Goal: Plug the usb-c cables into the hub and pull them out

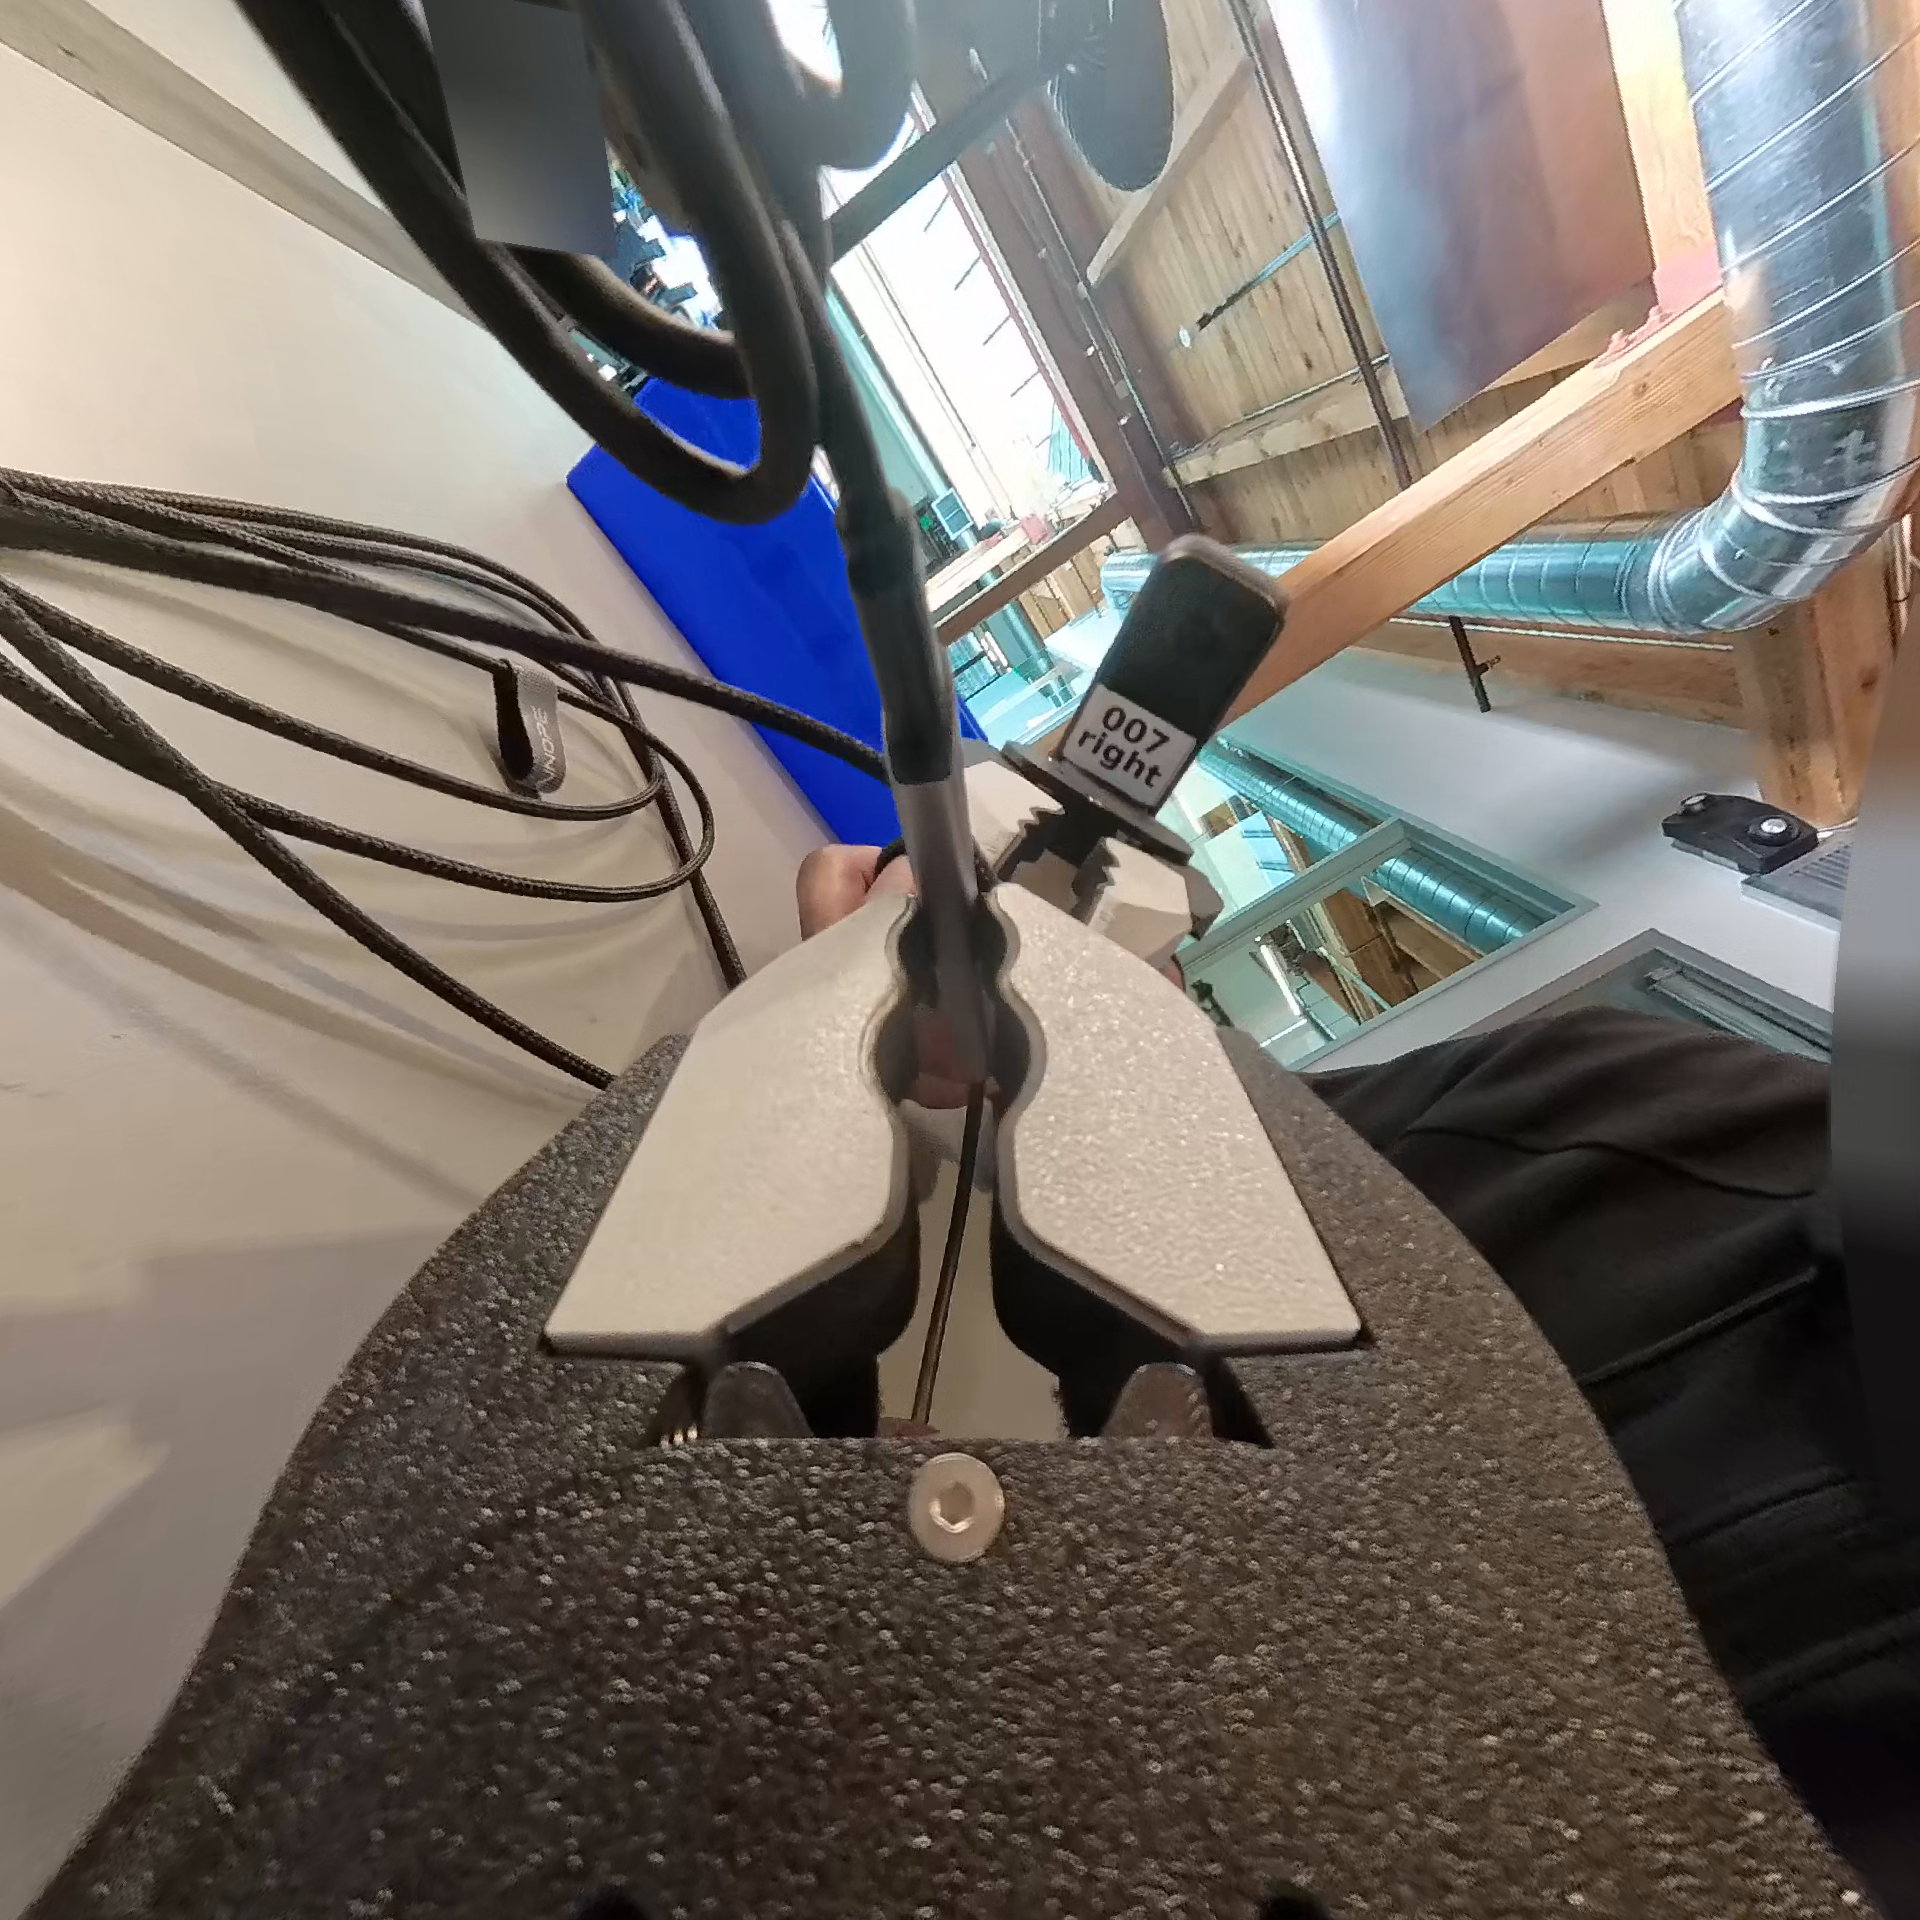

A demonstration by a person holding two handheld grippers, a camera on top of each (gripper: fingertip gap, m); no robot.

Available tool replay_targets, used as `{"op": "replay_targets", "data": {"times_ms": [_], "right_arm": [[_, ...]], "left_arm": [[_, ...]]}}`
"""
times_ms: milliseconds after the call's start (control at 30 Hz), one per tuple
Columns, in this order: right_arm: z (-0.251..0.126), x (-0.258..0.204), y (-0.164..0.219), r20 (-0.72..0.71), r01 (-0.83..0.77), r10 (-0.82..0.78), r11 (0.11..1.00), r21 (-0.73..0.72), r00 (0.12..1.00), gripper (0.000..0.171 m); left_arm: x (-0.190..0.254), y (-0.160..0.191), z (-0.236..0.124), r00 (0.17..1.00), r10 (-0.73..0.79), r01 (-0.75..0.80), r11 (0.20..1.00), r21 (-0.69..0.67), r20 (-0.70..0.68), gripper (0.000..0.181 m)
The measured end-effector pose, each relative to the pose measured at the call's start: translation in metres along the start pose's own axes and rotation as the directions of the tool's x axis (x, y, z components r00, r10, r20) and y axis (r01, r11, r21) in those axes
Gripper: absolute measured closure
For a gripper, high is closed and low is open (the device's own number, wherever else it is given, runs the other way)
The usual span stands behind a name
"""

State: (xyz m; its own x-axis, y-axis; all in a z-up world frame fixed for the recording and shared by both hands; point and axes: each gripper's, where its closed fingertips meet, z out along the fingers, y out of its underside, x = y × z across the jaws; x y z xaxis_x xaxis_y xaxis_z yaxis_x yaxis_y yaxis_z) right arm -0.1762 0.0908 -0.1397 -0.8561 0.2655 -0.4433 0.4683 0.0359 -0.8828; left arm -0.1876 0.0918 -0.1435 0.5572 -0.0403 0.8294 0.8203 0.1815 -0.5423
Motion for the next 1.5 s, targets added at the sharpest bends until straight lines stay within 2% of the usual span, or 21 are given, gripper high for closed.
{"op": "replay_targets", "data": {"times_ms": [133,267,567,700,900,1133,1333,1500], "right_arm": [[-0.002,-0.001,0.009,0.053,-0.081,0.085,0.994,-0.077,0.995,0.152],[-0.003,0.002,0.015,0.045,-0.112,0.118,0.987,-0.117,0.992,0.153],[-0.005,0.008,0.02,-0.018,-0.01,0.007,0.988,-0.156,1.0,0.15],[-0.008,0.011,0.018,-0.046,0.026,-0.033,0.987,-0.158,0.998,0.154],[-0.008,0.005,0.022,0.04,-0.088,0.096,0.983,-0.163,0.995,0.154],[-0.01,-0.004,0.029,0.162,-0.227,0.264,0.95,-0.214,0.951,0.155],[-0.011,-0.007,0.027,0.205,-0.249,0.291,0.946,-0.207,0.935,0.156],[-0.014,-0.001,0.014,0.191,-0.238,0.261,0.962,-0.133,0.946,0.158]], "left_arm": [[-0.002,0.006,0.002,0.999,0.026,-0.025,0.999,-0.046,0.031,0.172],[-0.006,0.011,0.004,0.997,0.046,-0.041,0.996,-0.078,0.06,0.172],[-0.009,0.014,0.005,0.994,0.07,-0.061,0.993,-0.104,0.089,0.172],[-0.008,0.015,0.005,0.994,0.076,-0.067,0.992,-0.11,0.083,0.172],[-0.004,0.019,0.006,0.995,0.085,-0.076,0.988,-0.135,0.06,0.172],[0.001,0.028,0.009,0.993,0.112,-0.105,0.976,-0.19,0.03,0.172],[0.004,0.029,0.008,0.992,0.127,-0.123,0.973,-0.198,0.008,0.172],[0.009,0.028,0.004,0.99,0.14,-0.141,0.97,-0.2,-0.022,0.172]]}}
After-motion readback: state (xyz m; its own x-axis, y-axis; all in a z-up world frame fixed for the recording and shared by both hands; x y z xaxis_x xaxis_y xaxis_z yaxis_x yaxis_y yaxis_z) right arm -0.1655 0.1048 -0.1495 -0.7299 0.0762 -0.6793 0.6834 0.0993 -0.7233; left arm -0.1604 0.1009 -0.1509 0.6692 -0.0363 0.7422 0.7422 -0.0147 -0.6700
